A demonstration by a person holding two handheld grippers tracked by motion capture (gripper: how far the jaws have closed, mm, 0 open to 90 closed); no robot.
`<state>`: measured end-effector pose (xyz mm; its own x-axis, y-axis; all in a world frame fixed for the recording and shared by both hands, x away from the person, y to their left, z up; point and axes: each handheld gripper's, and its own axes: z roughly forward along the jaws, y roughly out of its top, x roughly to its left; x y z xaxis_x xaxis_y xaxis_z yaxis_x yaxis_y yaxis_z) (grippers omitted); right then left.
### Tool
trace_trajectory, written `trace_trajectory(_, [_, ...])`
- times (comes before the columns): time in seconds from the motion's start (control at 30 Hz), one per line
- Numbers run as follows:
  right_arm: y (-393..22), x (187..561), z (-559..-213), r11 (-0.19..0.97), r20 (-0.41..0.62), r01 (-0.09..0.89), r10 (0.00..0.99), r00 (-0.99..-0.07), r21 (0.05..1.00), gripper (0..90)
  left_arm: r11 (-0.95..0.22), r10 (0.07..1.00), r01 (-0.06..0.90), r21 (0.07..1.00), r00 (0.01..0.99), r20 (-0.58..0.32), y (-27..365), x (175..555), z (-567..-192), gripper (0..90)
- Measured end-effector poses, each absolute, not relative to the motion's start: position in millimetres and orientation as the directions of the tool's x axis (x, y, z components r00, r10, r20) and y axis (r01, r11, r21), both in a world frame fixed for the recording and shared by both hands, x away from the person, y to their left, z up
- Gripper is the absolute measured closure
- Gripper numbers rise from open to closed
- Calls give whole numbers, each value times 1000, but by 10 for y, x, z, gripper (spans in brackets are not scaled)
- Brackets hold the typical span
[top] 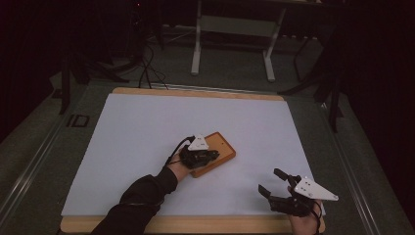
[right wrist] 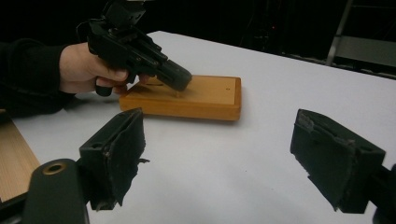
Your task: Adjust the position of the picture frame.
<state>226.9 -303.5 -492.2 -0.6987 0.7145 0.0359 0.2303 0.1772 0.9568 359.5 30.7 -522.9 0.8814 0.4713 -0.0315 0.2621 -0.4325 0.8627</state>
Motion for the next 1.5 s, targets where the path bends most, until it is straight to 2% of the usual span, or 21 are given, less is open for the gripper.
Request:
trace_trajectory(0.57, [-3024,2269,-4931,179,42,237,707,-706,955,174,-484,461,242,841,888,10,257,3533,-5267,832])
trace_trajectory(0.77, [-3029,2269,-4933,176,47,239,706,-707,955,173,-425,464,242,872,886,-20,435,3499,-5068,770])
trace_trajectory(0.87, [-3022,2269,-4935,176,47,240,706,-706,955,173,-413,495,238,879,869,-3,608,3510,-4973,771])
trace_trajectory(1.0, [-3009,2264,-4934,181,43,239,706,-707,954,173,-398,589,299,867,808,-8,860,3612,-5009,794])
trace_trajectory(1.1, [-3007,2263,-4933,184,41,238,706,-707,954,173,-414,648,345,842,762,6,1068,3705,-5119,893])
trace_trajectory(1.37, [-3007,2267,-4937,180,45,239,704,-708,954,173,-456,703,422,784,711,26,1247,3799,-5324,900])
trace_trajectory(1.5, [-3007,2268,-4938,182,43,238,703,-709,954,173,-482,698,438,759,716,30,1259,3822,-5358,900])
